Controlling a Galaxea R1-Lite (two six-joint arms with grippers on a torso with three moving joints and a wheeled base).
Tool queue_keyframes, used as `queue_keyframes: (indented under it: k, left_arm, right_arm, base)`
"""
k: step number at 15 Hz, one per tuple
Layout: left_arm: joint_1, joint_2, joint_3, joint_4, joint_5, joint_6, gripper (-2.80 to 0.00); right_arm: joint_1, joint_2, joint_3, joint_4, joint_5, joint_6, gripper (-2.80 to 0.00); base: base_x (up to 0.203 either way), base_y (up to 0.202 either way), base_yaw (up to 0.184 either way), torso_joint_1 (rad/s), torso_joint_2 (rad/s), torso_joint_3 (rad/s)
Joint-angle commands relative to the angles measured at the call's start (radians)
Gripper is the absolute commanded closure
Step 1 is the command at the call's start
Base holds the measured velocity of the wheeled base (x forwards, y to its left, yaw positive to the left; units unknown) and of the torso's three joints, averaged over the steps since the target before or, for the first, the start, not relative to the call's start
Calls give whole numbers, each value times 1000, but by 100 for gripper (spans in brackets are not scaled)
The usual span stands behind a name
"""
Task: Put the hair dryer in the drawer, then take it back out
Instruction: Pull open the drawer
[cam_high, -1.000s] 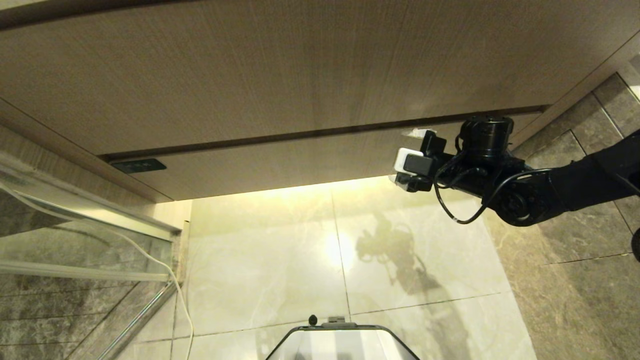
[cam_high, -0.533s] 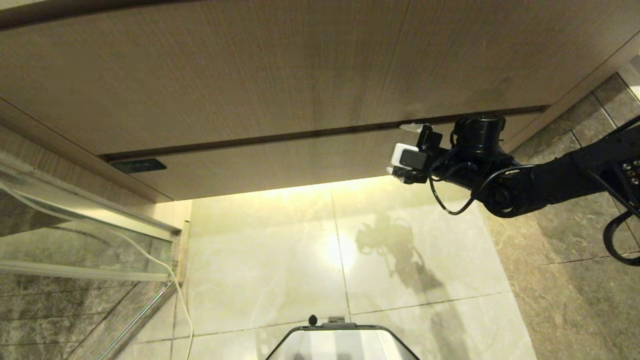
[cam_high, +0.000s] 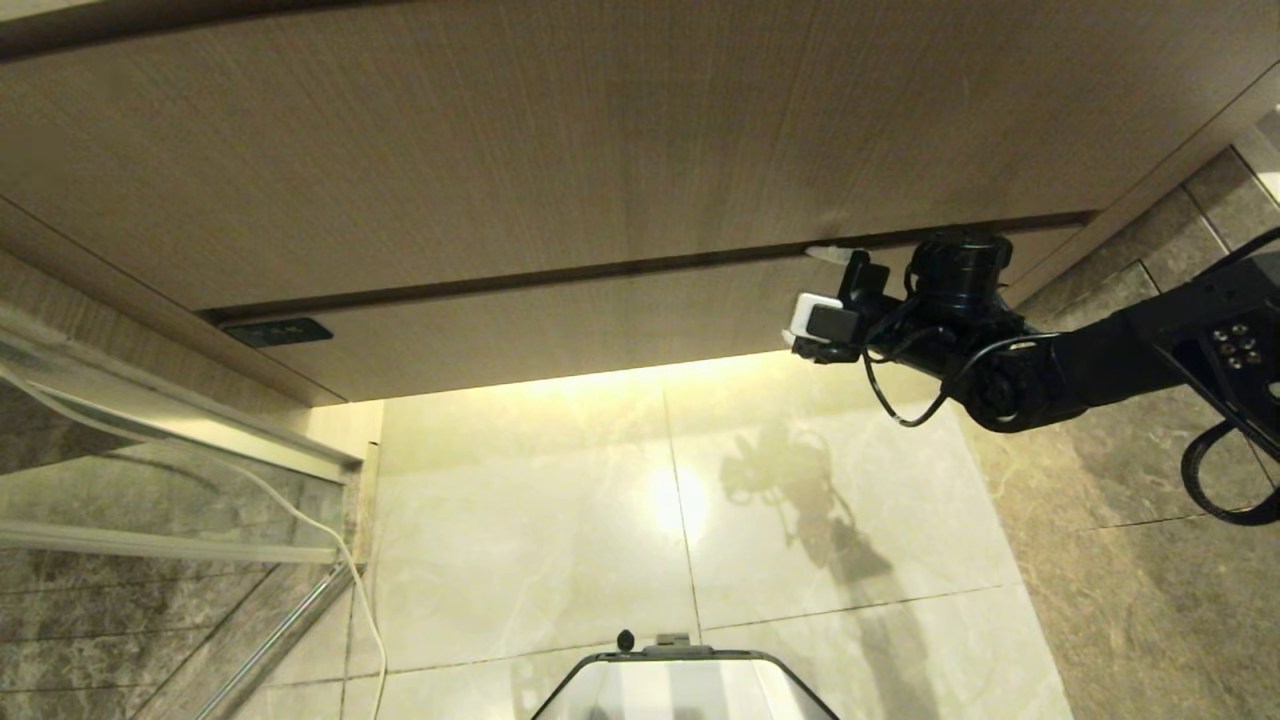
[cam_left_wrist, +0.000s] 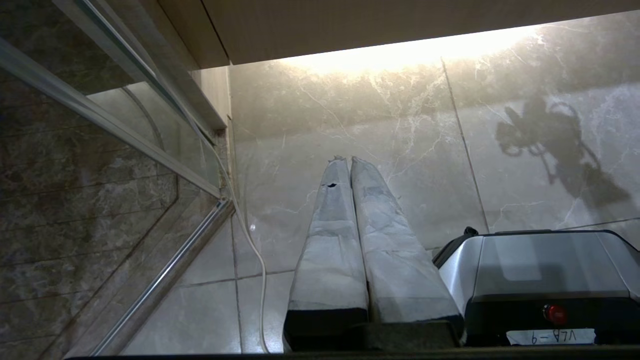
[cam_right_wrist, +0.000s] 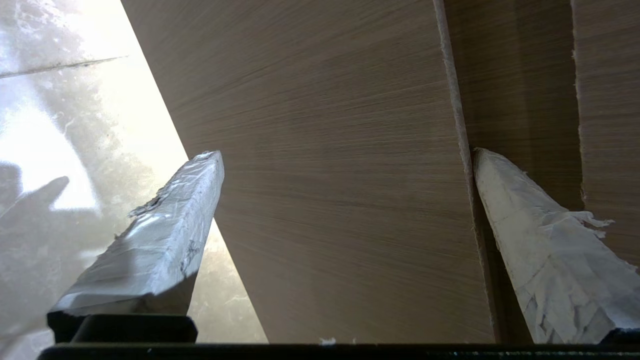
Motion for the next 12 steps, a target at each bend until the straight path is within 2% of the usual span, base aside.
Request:
queue_keyframes:
  k: [1, 3, 5, 9, 12]
  left_arm:
    - [0, 0, 0, 0, 0, 0, 0]
    - [0, 0, 2, 0, 0, 0, 0]
    - [0, 0, 0, 0, 0, 0, 0]
    - [0, 0, 1, 0, 0, 0, 0]
    - [0, 0, 2, 0, 0, 0, 0]
  right_arm:
    - [-2, 9, 5, 28, -7, -1, -280]
    - [-4, 0, 7, 79, -15, 3, -280]
    - [-26, -30, 13, 240, -74, 5, -280]
    - [-39, -60, 33, 313, -146, 67, -280]
    - [-40, -78, 57, 360, -163, 75, -280]
  base:
    - [0, 0, 0, 0, 0, 0]
    - [0, 0, 0, 0, 0, 0]
    - [0, 0, 0, 0, 0, 0]
    - [0, 0, 0, 0, 0, 0]
    - [0, 0, 0, 0, 0, 0]
